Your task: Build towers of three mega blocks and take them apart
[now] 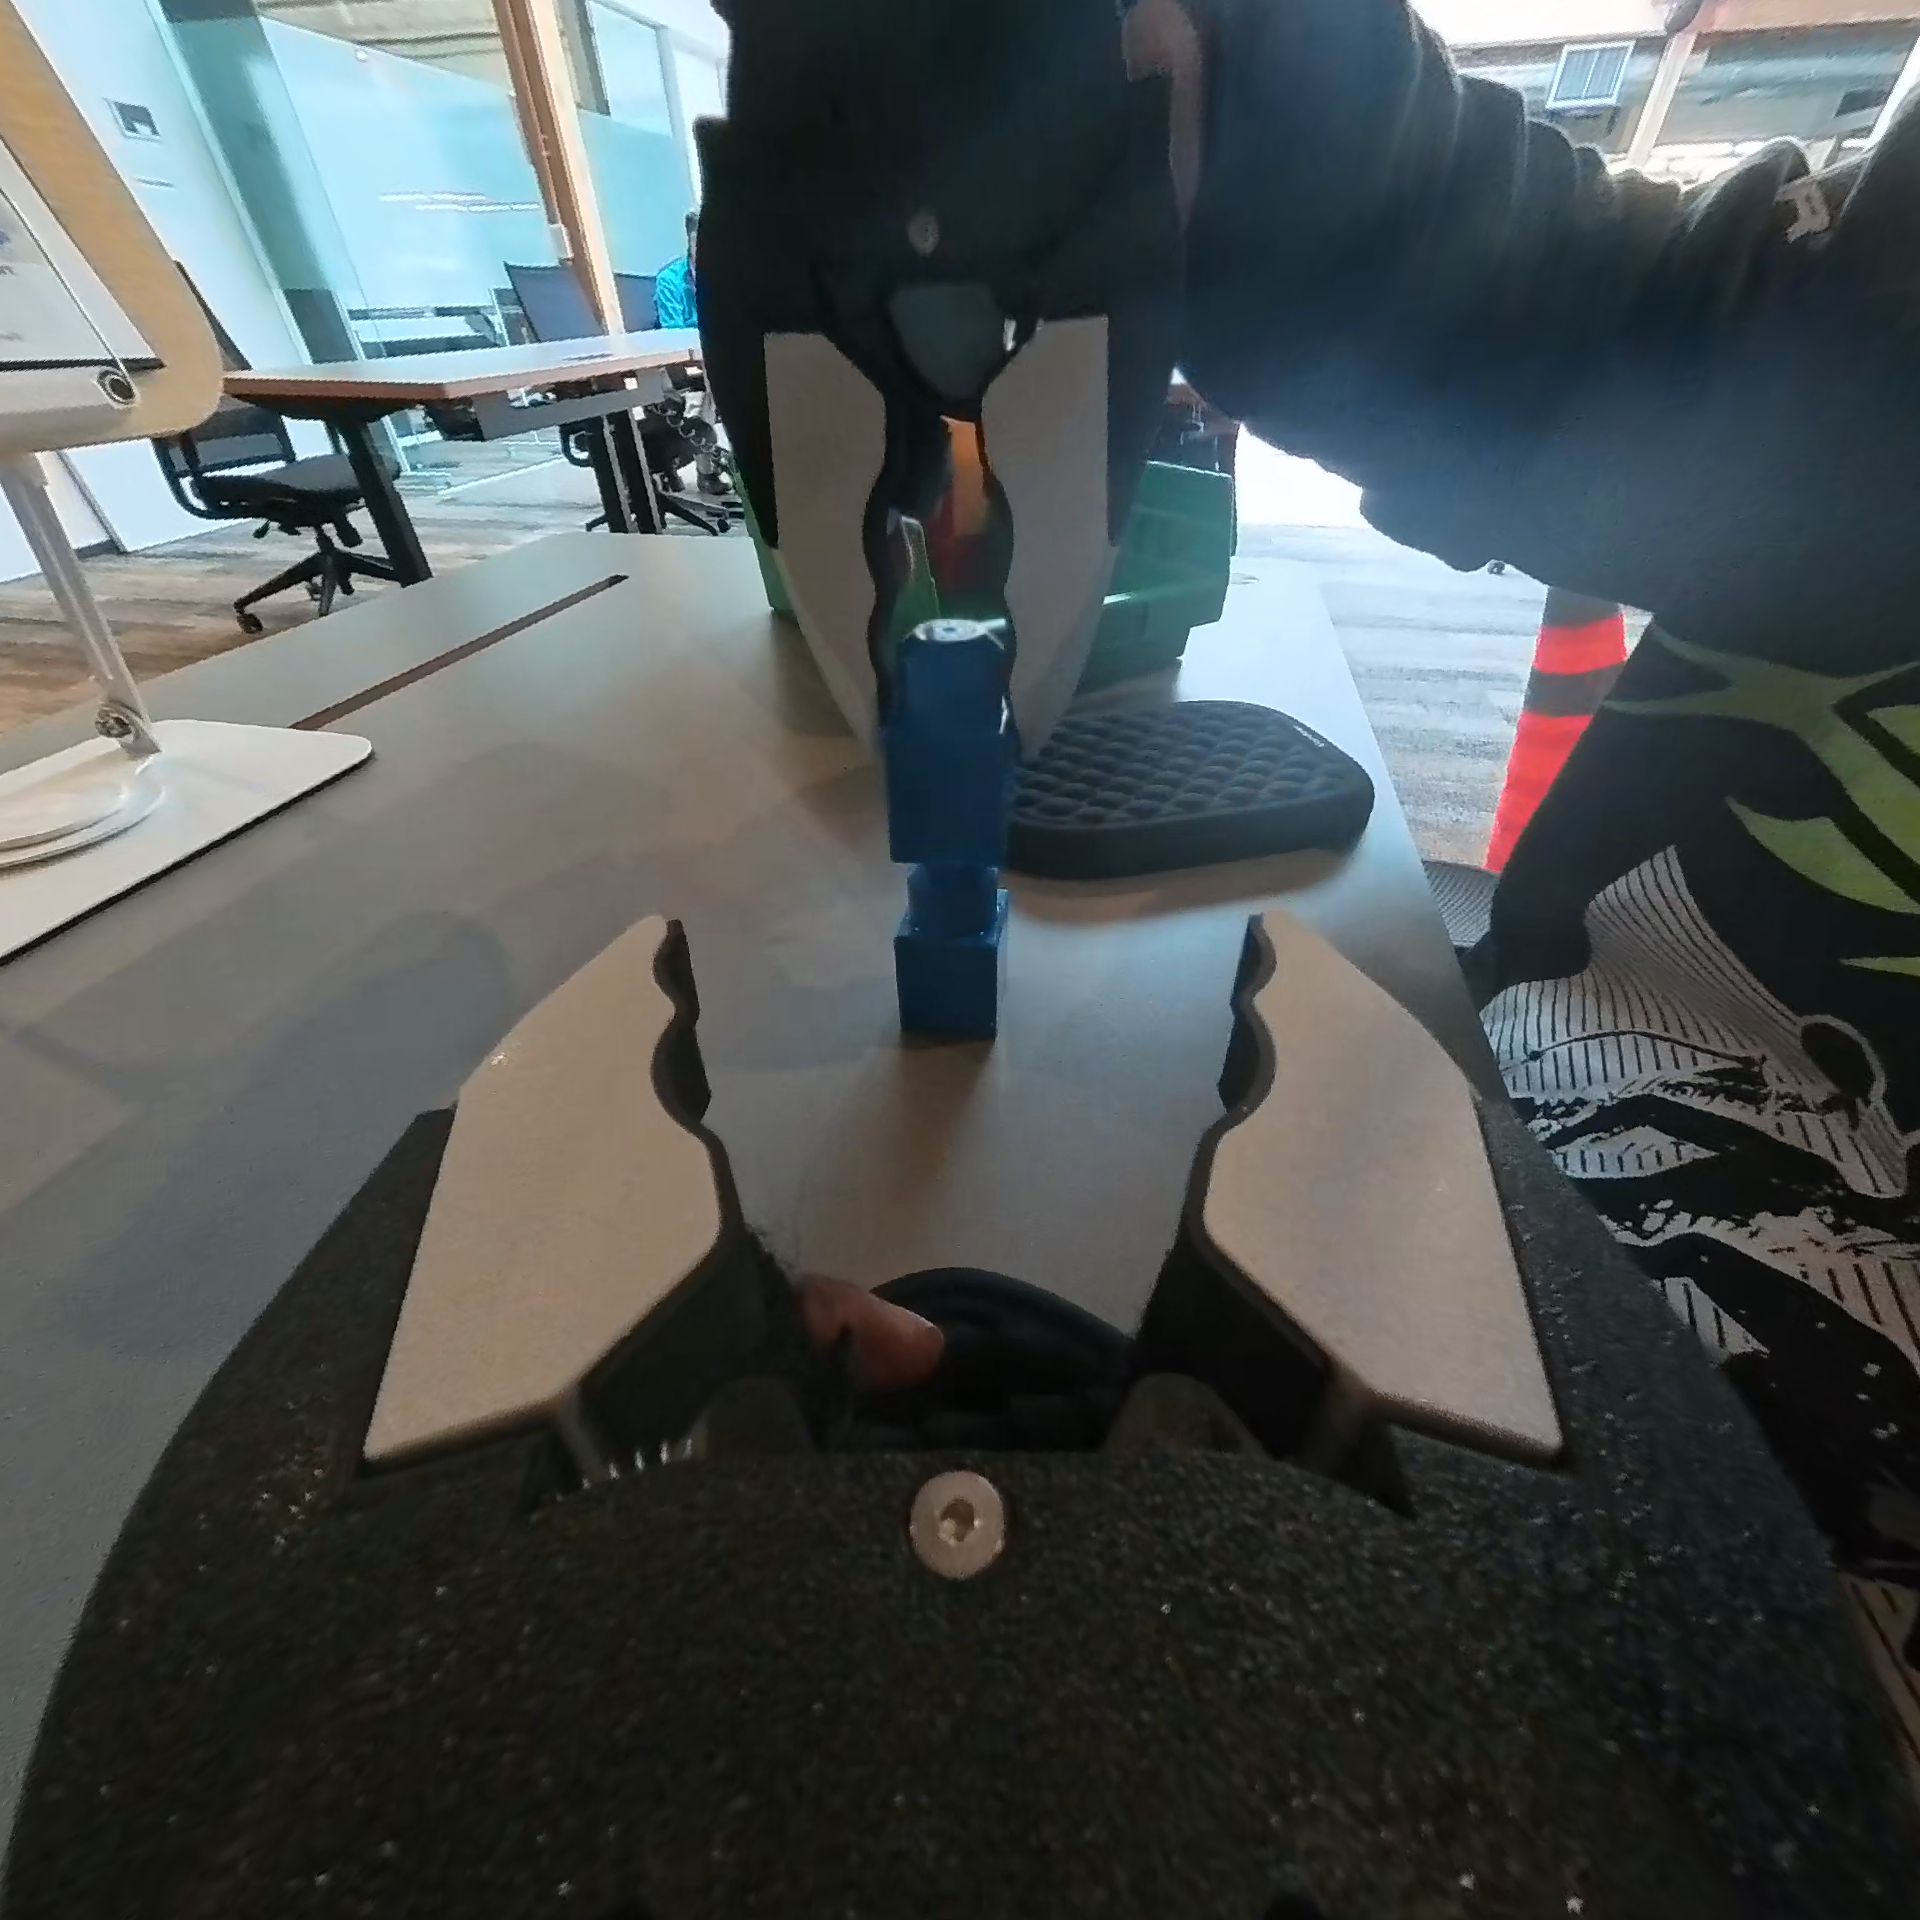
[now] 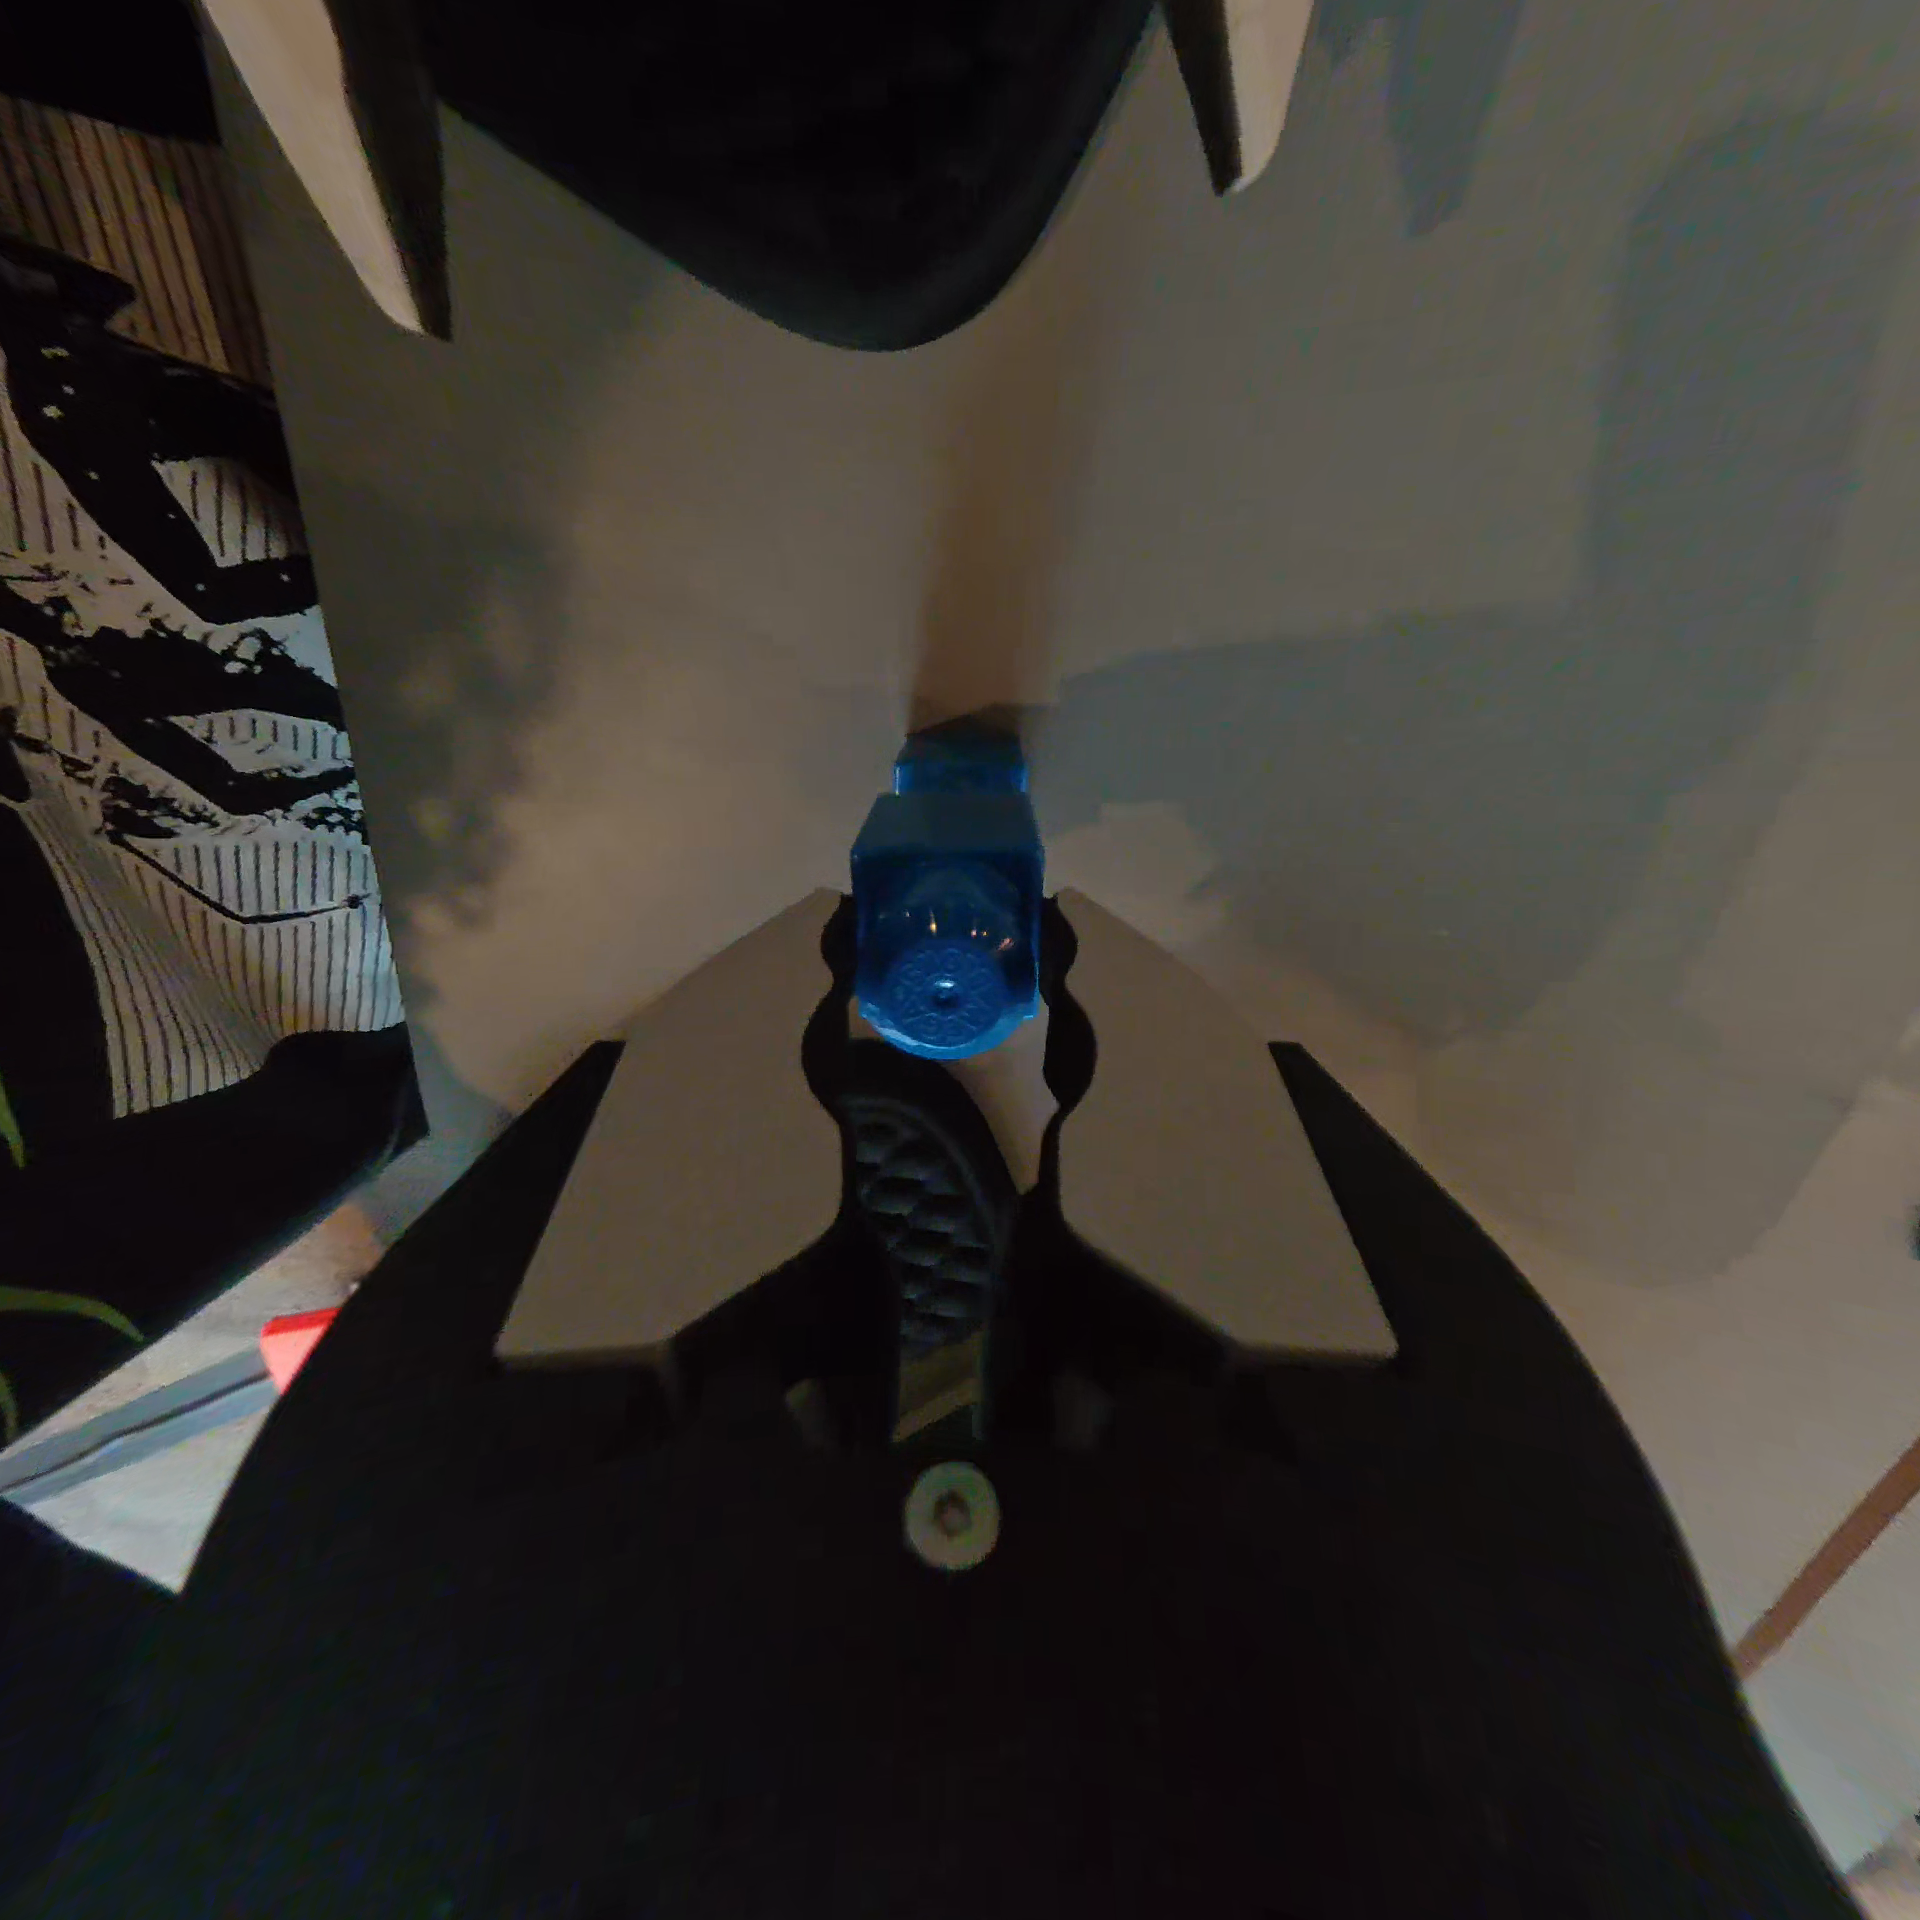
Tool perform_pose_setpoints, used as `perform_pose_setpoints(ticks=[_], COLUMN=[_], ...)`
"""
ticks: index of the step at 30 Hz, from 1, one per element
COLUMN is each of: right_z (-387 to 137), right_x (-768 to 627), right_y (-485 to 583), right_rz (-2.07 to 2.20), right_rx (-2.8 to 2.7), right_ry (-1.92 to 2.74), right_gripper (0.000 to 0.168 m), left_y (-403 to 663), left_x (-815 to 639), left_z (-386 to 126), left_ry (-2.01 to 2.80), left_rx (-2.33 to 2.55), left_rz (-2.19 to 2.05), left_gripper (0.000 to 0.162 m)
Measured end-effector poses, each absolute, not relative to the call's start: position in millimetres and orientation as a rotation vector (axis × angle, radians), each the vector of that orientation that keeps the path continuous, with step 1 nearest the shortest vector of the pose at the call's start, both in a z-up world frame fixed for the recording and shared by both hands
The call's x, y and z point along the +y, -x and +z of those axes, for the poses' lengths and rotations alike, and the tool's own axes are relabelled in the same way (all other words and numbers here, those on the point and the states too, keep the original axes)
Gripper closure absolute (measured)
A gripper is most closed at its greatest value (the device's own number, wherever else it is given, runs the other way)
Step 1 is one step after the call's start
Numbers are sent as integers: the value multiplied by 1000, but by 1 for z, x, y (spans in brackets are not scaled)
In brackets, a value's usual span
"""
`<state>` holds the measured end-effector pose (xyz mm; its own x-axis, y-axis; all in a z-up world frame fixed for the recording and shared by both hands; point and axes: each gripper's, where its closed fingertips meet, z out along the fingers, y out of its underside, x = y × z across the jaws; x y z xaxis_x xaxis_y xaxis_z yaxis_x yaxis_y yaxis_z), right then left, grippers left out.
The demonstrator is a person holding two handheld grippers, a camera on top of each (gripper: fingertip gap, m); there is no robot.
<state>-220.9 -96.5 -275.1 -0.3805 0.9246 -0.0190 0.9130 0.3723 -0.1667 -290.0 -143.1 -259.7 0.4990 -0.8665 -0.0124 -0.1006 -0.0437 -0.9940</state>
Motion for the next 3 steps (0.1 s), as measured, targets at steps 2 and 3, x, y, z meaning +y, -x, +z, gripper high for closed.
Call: perform_pose_setpoints(ticks=[2,3], right_z=[-277,-278], right_x=[-97,-97], right_y=[222,222], right_rz=[224,221], right_rx=[-2545,-2545], right_ry=[1691,1693], right_gripper=[135,135], left_y=[290,290], left_x=[-143,-142], left_z=[-260,-261], left_ry=[1505,1508], left_rx=[878,877], left_rz=[-769,-768], left_gripper=[64,64])
